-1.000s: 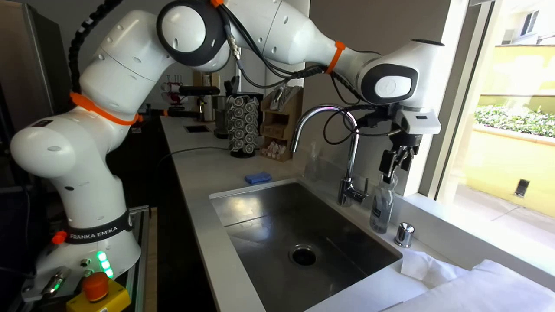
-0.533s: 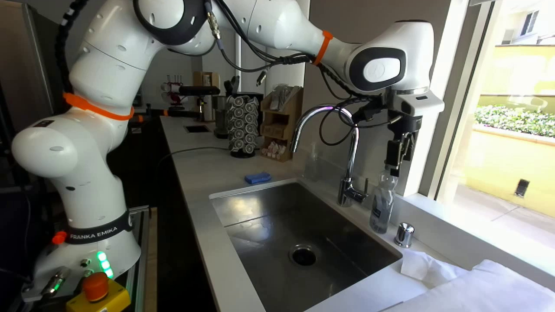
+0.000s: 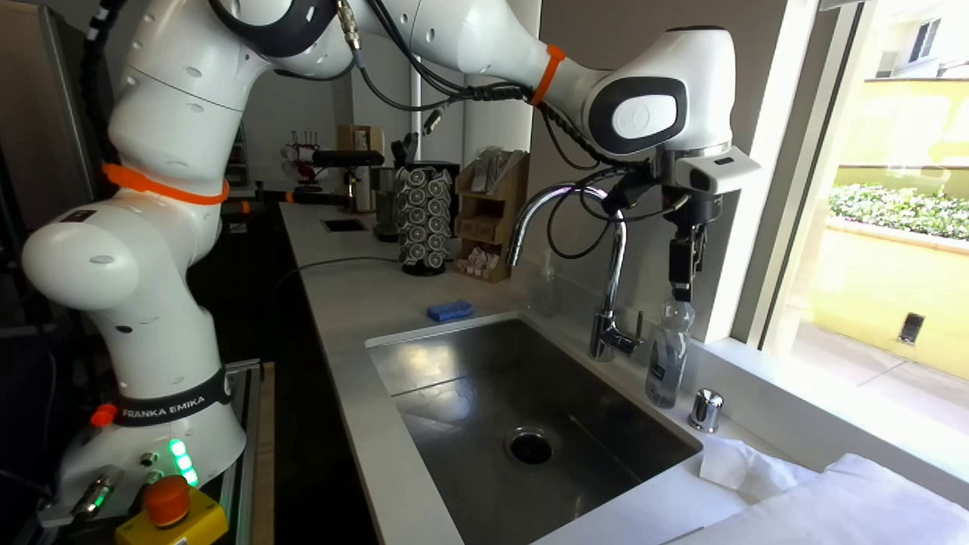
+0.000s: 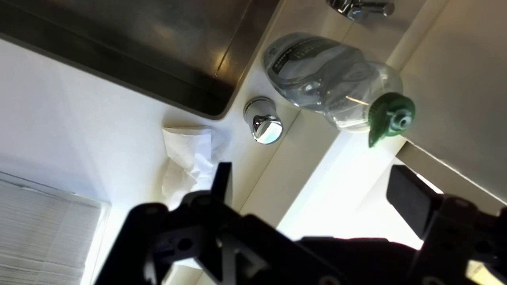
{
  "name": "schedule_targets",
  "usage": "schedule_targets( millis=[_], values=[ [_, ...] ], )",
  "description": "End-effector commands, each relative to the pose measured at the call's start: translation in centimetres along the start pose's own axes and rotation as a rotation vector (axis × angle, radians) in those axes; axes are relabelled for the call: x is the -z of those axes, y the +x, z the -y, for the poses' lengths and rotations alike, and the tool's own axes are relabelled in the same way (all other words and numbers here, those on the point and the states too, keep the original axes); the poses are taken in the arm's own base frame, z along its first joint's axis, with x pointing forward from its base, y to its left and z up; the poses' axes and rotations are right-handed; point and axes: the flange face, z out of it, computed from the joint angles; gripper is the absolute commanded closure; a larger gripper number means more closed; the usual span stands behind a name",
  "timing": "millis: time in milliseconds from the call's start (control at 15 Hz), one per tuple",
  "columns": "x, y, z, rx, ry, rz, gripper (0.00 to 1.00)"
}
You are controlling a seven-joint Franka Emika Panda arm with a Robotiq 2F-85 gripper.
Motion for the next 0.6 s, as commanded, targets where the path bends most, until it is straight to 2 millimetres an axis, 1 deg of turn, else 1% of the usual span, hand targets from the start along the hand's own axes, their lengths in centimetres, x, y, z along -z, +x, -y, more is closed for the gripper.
schedule_targets(
  millis=[0,333,533],
  values=[
    [0.6,-1.7,-0.5,0.066,0.013,0.005,0.0],
    [0.9,-3.0,-0.3,0.192,0.008,0.02,0.0],
    [0.6,-3.4,-0.2,0.263,-0.011,0.01,0.0]
  ],
)
